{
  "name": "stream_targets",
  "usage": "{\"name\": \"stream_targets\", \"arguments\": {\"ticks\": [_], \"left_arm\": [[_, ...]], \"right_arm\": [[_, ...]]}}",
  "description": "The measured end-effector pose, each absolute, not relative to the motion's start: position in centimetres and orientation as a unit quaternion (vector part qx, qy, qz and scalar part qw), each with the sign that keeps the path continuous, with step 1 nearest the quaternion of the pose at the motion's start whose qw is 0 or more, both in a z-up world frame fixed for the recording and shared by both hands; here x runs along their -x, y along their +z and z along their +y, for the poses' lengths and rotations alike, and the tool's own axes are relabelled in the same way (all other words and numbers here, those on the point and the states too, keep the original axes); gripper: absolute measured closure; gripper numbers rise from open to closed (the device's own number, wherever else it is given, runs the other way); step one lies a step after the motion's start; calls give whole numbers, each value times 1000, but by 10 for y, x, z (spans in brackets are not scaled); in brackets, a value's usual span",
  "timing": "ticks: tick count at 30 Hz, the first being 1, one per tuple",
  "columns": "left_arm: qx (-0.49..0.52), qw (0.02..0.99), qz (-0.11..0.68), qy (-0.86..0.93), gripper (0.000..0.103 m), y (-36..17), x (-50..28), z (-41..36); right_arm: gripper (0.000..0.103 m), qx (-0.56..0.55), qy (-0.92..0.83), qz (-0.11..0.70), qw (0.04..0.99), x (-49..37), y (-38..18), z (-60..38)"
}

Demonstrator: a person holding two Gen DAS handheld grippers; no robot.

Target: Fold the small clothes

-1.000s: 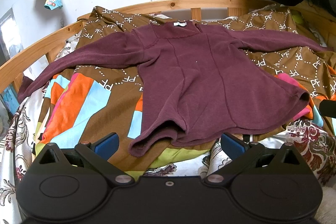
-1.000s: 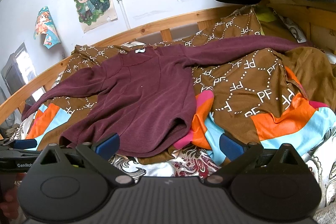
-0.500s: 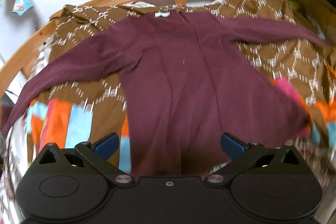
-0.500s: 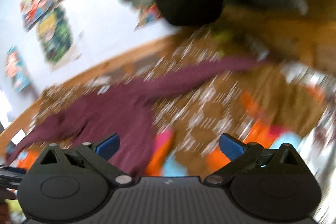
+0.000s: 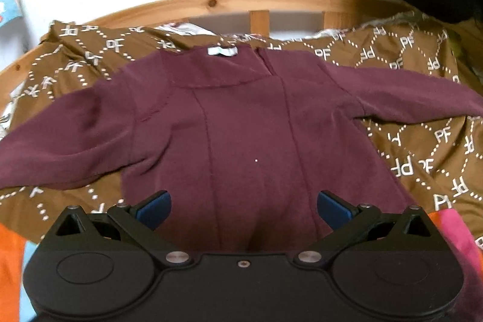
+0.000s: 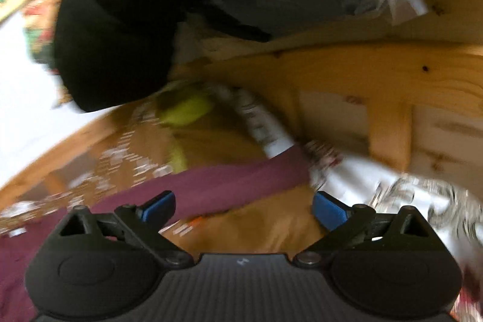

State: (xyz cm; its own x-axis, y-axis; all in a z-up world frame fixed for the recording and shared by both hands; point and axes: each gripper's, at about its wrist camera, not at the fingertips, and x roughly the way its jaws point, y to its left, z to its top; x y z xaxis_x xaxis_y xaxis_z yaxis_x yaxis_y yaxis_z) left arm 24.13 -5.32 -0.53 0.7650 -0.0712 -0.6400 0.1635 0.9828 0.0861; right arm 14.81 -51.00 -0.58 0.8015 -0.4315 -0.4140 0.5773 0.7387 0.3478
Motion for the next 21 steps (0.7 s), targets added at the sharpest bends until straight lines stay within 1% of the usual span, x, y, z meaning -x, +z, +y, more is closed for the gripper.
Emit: {"name": "stream_targets", "arguments": {"ticks": [5,7,9,11,12,15,19,21], "left_arm": [[-90,940,321,-76,1,-18,-255,-62],[-92,940,318,-81,1,-19,-260,-65],[-89,940,317,-83,1,-20,-263,-66],[-82,941,318,-85,1,-20,-263,-66],[-79,941,318,-87,1,-20,-263,-65],[-73,942,316,-87,1,-18,-260,-63],[-65,946,309,-78,1,-11,-255,-54],[-56,947,309,-72,1,-6,-254,-49]], "right_arm": [[26,-270,-354,183,876,-190,-27,-557],[40,-279,-356,187,872,-197,-32,-568],[74,-276,-349,188,875,-200,-33,-569],[84,-256,-344,177,886,-199,-31,-563],[93,-244,-343,167,892,-196,-27,-558],[97,-196,-323,131,917,-182,-11,-534],[97,-138,-267,92,949,-163,18,-490],[97,-128,-238,86,959,-159,34,-472]]}}
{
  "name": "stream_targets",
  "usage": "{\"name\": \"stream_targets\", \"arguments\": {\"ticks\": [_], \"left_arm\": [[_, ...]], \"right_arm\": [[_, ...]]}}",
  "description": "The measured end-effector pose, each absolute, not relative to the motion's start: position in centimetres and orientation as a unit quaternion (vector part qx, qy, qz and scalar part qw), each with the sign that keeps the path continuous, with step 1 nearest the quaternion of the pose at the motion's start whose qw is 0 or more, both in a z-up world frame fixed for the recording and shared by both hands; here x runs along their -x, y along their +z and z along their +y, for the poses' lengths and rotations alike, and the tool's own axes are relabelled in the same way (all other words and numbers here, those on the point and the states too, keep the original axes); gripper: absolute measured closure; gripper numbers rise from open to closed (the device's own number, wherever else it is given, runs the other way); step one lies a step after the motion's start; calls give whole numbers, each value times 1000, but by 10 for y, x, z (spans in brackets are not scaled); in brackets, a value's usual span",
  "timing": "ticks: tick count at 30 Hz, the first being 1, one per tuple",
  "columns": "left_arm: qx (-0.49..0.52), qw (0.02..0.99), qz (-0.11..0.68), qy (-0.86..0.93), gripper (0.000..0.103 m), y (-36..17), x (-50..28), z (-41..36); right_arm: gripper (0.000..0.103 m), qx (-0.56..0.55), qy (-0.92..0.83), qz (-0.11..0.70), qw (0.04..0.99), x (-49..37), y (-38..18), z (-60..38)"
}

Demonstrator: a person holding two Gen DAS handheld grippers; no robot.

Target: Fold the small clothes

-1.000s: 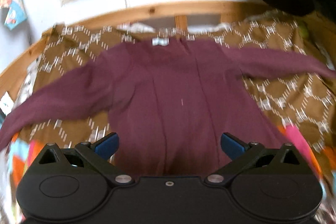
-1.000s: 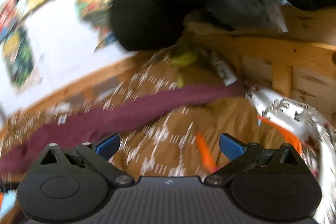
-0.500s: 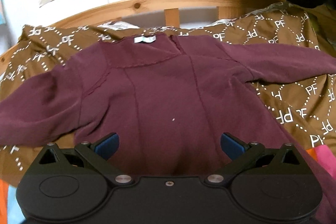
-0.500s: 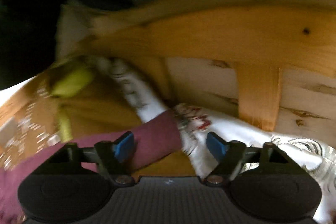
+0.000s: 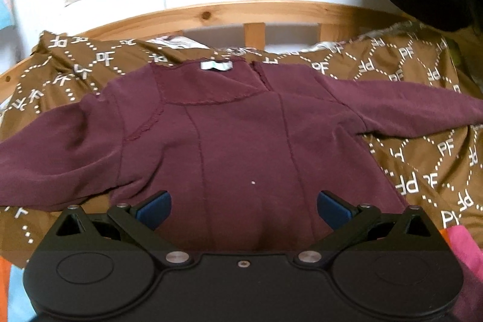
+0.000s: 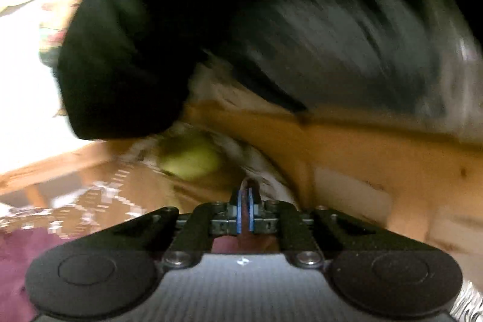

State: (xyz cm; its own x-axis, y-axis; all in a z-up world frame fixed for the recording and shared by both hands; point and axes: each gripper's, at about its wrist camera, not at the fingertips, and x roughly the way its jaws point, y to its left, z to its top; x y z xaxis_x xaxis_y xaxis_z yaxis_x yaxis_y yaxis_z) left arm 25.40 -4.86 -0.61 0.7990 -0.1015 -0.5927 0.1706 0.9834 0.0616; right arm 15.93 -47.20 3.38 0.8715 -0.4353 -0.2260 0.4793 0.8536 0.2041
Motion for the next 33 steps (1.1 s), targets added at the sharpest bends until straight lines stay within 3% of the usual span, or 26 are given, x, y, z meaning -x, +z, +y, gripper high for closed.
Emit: {"name": "stream_targets", "arguments": {"ticks": [8,13,23,25,27,33], "left_arm": [[2,954,301,-11,1,15,-258,-12],[30,958,283,35,1,24,-257,22],[63,952,276,116,0,19,-253,88],[70,951,275,119,1,17,-252,92],[78,953,270,115,1,16,-251,95],[85,960,258,66,1,14,-254,77]], "right_arm": [[98,-119,-41,38,991,-163,93,-346],[98,-81,89,27,992,-173,83,-239],[97,-63,217,173,959,-198,8,-138],[89,-54,232,202,950,-203,-1,-126],[49,-61,253,215,941,-203,-7,-126],[12,-43,253,199,946,-181,-4,-165]]}}
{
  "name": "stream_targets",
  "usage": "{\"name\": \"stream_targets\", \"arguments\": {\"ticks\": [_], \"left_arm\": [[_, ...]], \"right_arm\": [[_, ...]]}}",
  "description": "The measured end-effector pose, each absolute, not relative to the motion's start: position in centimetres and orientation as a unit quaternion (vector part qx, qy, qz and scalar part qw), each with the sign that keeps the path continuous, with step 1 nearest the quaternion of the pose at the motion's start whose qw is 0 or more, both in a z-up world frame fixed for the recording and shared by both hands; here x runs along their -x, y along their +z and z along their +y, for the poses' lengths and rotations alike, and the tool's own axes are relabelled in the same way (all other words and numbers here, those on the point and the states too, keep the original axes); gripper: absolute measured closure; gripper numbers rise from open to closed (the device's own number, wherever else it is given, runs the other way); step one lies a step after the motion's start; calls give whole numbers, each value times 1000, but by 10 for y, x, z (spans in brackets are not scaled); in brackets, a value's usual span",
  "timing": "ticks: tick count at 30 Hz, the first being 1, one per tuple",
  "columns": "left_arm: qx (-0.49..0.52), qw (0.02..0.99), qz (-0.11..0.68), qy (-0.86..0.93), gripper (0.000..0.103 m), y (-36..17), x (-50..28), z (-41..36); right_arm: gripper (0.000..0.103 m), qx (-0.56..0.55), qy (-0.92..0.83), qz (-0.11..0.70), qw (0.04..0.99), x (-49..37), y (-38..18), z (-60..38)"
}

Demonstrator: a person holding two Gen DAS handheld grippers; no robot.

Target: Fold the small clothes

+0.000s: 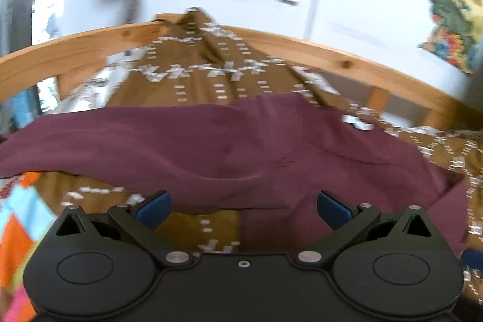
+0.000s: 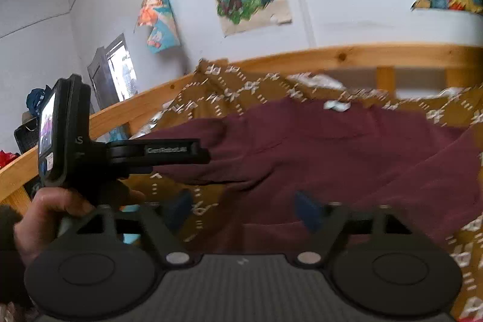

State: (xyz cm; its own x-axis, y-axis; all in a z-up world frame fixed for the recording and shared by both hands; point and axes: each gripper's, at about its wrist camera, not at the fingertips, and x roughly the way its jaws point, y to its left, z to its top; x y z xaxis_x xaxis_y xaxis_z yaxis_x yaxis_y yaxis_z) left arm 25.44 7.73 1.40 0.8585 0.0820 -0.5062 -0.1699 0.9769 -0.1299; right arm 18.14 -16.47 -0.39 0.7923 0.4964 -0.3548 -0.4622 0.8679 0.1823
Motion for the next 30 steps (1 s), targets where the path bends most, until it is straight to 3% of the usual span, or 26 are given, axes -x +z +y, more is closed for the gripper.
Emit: {"name": "stream_targets", "arguments": {"ticks": [6,10,12,17,19,21,30], "left_arm": [[56,953,295,-22,1,-11,-268,29],[12,947,321,-29,1,-32,-272,0],[-3,943,331,-24,1,-40,-275,-9],[-18,935,353,-2,1,-49,-279,-13],[-21,933,358,9,1,-50,-282,-13],[-28,930,367,20,1,-52,-282,-13],[-47,921,387,18,1,-71,-276,-17]], "right_arm": [[11,75,65,230,968,-218,-17,-241],[17,151,-29,257,954,-238,-51,-280],[24,192,-33,256,947,-244,-69,-287],[28,300,-2,214,930,-249,-94,-263],[44,330,0,188,925,-252,-101,-252],[92,333,6,184,925,-255,-104,-249],[96,205,-52,211,954,-256,-92,-277]]}}
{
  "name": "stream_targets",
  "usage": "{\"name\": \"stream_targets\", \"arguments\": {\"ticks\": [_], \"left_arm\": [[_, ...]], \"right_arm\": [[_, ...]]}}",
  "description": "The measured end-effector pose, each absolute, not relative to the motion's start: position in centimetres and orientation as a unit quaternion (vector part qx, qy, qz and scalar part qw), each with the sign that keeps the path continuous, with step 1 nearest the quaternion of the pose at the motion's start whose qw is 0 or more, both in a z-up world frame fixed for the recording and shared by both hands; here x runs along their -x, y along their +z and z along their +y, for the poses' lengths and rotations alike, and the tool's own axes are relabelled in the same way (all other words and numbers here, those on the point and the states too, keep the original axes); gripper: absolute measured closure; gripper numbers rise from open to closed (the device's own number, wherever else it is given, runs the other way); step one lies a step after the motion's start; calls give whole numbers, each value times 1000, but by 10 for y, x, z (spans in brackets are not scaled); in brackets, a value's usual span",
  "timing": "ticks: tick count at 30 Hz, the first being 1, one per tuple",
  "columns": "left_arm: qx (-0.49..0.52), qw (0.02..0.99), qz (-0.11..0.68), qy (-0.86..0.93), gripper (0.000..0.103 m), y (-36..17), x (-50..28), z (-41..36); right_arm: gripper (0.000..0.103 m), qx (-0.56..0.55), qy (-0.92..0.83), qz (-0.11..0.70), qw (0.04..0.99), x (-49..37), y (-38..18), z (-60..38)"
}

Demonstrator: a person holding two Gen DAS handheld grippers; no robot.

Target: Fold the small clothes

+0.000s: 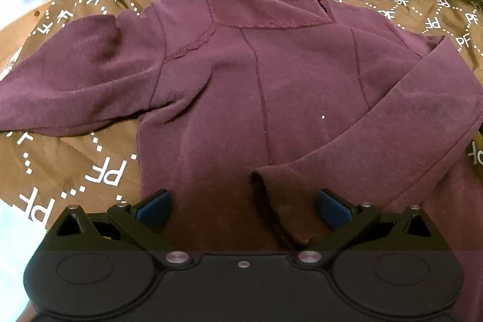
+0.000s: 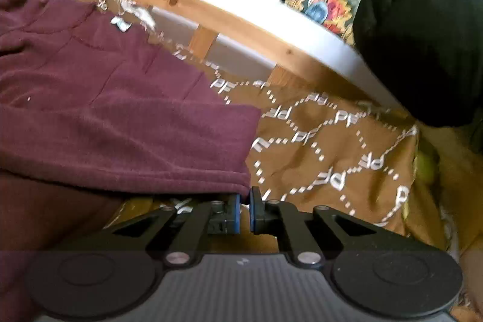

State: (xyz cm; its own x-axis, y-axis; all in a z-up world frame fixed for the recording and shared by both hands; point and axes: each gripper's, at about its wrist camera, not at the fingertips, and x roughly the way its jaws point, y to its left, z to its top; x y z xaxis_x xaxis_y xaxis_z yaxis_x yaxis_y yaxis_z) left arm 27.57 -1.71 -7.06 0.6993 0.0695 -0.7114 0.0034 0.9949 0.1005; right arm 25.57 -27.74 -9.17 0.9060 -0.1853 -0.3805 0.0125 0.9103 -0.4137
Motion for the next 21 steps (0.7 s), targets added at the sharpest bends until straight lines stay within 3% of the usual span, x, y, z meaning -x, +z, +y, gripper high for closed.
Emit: {"name": "stream_targets", "arguments": {"ticks": [4,5,6,8,11,15,18,21], "left_arm": [[-50,928,370,23,1,-52,-265,-5],[-55,933,353,27,1,-42,-258,2],[-65,939,335,32,1,-32,-251,10],[-108,951,286,48,1,-9,-230,31],[-199,949,230,85,1,19,-214,72],[-270,926,244,100,1,46,-243,133],[-299,906,292,65,1,50,-284,173],[-315,869,370,89,10,40,-327,206]], "right_arm": [[94,165,-28,231,959,-257,-88,-286],[80,174,-20,233,956,-255,-85,-284],[55,185,-16,235,954,-250,-84,-282],[31,208,-6,234,950,-241,-80,-279],[21,215,-9,238,947,-234,-71,-280],[5,167,-10,221,961,-229,-54,-283],[2,136,3,195,971,-224,-46,-277],[2,130,17,181,975,-220,-44,-268]]}}
